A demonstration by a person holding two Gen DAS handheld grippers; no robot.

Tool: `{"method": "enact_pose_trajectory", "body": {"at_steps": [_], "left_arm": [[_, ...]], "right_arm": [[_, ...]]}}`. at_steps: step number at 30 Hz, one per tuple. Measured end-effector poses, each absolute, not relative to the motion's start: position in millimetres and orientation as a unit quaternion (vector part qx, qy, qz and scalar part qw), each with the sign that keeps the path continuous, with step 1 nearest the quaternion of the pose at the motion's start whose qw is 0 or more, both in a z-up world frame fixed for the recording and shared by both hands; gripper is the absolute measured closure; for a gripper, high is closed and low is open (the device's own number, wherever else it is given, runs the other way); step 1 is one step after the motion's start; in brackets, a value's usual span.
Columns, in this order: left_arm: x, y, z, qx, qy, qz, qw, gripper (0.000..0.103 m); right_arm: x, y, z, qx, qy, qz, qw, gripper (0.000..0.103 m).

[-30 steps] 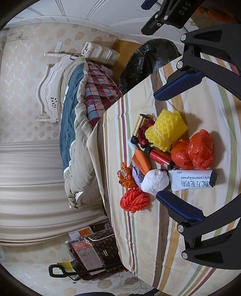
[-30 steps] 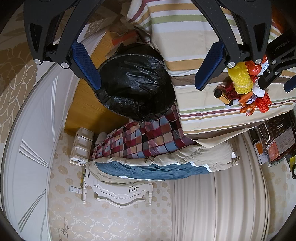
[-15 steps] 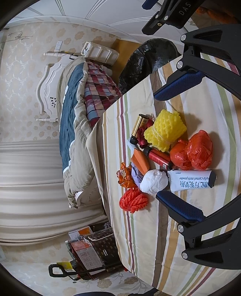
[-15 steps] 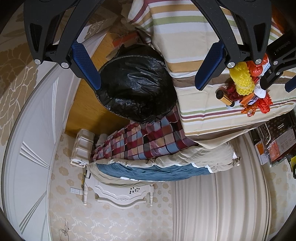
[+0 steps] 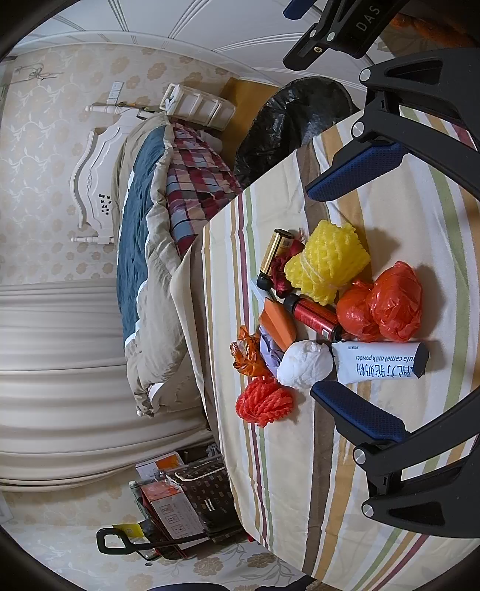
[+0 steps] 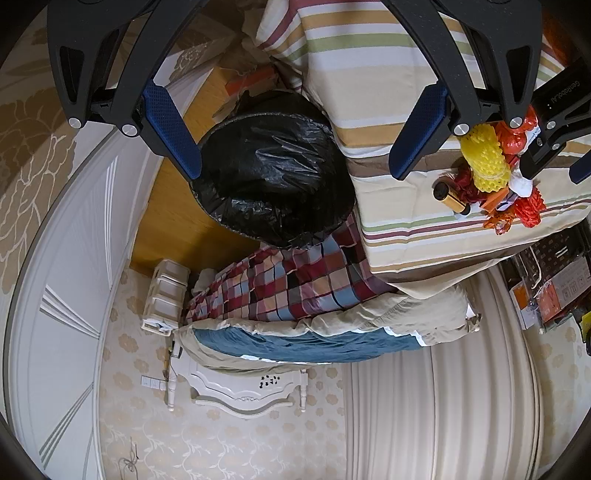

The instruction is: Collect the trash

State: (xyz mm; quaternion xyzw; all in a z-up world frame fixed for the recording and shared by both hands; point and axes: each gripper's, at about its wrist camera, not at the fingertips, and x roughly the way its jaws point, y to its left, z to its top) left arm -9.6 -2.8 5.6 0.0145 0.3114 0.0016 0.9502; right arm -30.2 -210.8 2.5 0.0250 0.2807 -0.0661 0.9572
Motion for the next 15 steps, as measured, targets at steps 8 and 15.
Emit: {"method": "enact_pose_trajectory", "body": {"at_steps": [8,15], "left_arm": [[-8.1,-2.5,4.6,0.015,0.311,0.002,0.95,0.006],[-7.8,-2.6,4.5,0.015,0.312,0.002,0.95,0.006]], "right_arm": [[-31.8,-211.6,1.4,0.025,0.282,-0.066,0.957,0.004],[-31.7,-212.0,1.3,0.025,0.283,-0.066,0.957,0.004]]}}
